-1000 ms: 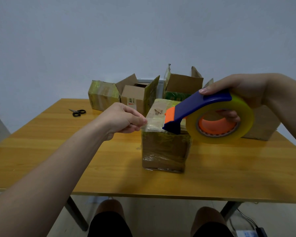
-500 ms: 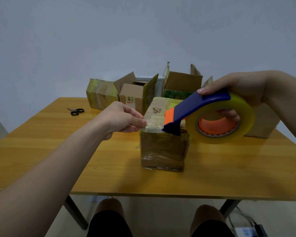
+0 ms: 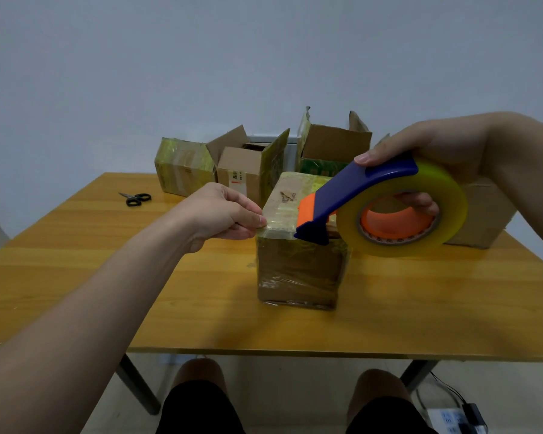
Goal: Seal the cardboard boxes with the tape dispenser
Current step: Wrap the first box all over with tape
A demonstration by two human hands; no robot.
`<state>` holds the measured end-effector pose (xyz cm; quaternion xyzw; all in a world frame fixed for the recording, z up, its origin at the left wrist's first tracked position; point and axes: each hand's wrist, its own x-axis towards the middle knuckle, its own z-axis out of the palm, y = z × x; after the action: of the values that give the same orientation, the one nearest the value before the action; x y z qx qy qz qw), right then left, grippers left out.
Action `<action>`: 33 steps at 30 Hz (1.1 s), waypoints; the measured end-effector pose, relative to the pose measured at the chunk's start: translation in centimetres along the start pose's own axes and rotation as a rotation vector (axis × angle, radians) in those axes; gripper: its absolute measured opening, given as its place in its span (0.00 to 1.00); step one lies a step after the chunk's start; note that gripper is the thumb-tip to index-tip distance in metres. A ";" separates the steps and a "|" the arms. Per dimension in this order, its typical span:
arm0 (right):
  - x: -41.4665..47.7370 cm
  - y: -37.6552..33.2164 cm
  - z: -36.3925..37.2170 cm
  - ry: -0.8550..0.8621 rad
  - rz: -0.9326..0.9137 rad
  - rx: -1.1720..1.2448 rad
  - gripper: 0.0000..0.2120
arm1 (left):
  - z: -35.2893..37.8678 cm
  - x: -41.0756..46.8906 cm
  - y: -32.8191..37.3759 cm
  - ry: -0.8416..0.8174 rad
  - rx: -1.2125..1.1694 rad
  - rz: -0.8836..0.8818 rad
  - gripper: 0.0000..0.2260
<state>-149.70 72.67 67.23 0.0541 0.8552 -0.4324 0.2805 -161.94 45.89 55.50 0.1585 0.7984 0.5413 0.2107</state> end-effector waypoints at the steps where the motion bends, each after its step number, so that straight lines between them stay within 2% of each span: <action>1: 0.0 0.0 0.0 -0.003 0.002 -0.002 0.26 | 0.0 0.0 0.0 0.006 -0.003 0.002 0.07; 7: 0.0 0.1 0.0 -0.007 0.004 -0.003 0.28 | 0.0 0.3 -0.2 0.022 0.043 0.025 0.08; 11: 0.1 0.0 0.1 -0.010 0.008 -0.016 0.27 | -0.6 0.7 -0.1 -0.029 0.209 0.008 0.09; 14: 0.1 -0.2 0.1 -0.009 0.017 -0.011 0.26 | -0.8 0.9 0.2 -0.067 0.354 -0.027 0.06; 15: 0.1 -0.2 0.1 -0.006 0.017 -0.009 0.26 | -0.5 1.1 0.3 -0.029 0.438 0.007 0.06; 17: 0.2 -0.2 0.1 -0.002 0.016 -0.015 0.24 | 0.7 1.7 0.7 0.099 0.636 0.191 0.11; 19: 0.3 -0.1 -0.1 -0.003 0.019 -0.007 0.24 | 2.8 2.3 1.2 0.167 0.646 0.379 0.16; 20: 0.3 -0.1 -0.1 -0.009 0.019 -0.001 0.25 | 4.0 2.7 1.4 0.159 0.591 0.413 0.17; 22: 0.4 -0.1 -0.3 -0.021 0.022 -0.002 0.27 | 5.8 3.7 1.4 0.089 0.512 0.402 0.17; 26: 0.4 0.5 -0.7 -0.033 0.008 0.015 0.30 | 6.3 5.2 0.4 -0.070 0.575 0.352 0.20; 28: 0.3 1.1 -1.0 -0.071 -0.013 0.009 0.31 | 6.1 5.5 0.1 -0.074 0.648 0.335 0.22; 31: -0.2 2.5 -1.9 -0.103 -0.030 0.024 0.39 | 6.2 5.5 0.2 -0.049 0.699 0.335 0.22; 33: -1.0 4.1 -2.9 -0.106 -0.007 0.069 0.37 | 6.1 5.6 0.2 -0.045 0.705 0.319 0.23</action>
<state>-148.74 77.58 66.26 0.0376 0.8240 -0.4650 0.3215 -163.62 53.49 52.78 0.3553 0.8960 0.2559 0.0739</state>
